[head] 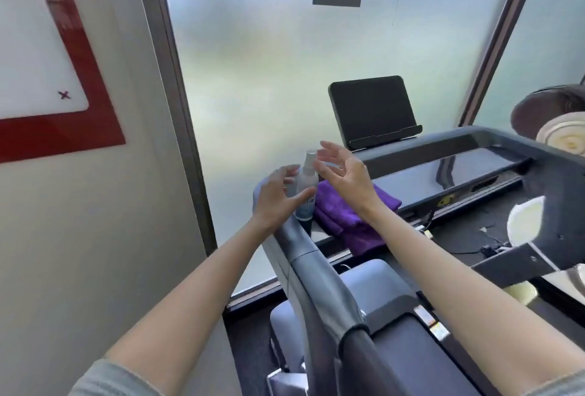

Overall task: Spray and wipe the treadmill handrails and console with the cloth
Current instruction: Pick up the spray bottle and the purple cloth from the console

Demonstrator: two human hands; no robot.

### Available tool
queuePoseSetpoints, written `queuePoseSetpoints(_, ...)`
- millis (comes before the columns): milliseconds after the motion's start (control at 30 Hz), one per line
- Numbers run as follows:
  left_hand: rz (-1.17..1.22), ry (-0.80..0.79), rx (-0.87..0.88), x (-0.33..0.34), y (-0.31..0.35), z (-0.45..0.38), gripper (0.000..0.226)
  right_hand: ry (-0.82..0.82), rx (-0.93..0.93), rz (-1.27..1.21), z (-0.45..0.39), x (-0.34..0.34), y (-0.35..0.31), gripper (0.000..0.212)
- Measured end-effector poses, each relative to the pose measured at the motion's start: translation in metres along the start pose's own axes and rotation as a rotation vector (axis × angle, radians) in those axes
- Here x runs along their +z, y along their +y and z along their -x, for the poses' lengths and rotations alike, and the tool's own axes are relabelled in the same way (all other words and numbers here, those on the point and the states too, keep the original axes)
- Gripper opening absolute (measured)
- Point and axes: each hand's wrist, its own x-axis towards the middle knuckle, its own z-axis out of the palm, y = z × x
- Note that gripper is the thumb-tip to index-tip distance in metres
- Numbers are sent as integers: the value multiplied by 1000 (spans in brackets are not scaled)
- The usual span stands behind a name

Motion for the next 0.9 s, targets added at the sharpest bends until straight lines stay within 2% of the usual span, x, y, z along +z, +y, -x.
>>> queuePoseSetpoints(200, 117, -77, 6, 5, -6, -20, 32, 19, 65, -157, -9, 17, 12, 15)
queuePoseSetpoints(300, 109, -136, 15, 5, -9, -28, 29, 41, 63, -259, -13, 17, 14, 23)
queuePoseSetpoints(367, 108, -160, 18, 3, -11, -30, 31, 46, 74, -319, -14, 20, 14, 19)
queuePoseSetpoints(433, 111, -174, 39, 0, -12, -32, 36, 36, 83, -381, -13, 24, 15, 14)
queuePoseSetpoints(533, 111, -199, 63, -3, -14, -33, 45, 45, 100, -477, -7, 33, 15, 22)
queuePoseSetpoints(633, 101, -200, 53, -4, -19, -34, 34, 57, 141, -543, -6, 41, 15, 31)
queuePoseSetpoints(900, 103, -163, 84, -2, -26, -38, 31, 61, 157, -577, -11, 47, 16, 27)
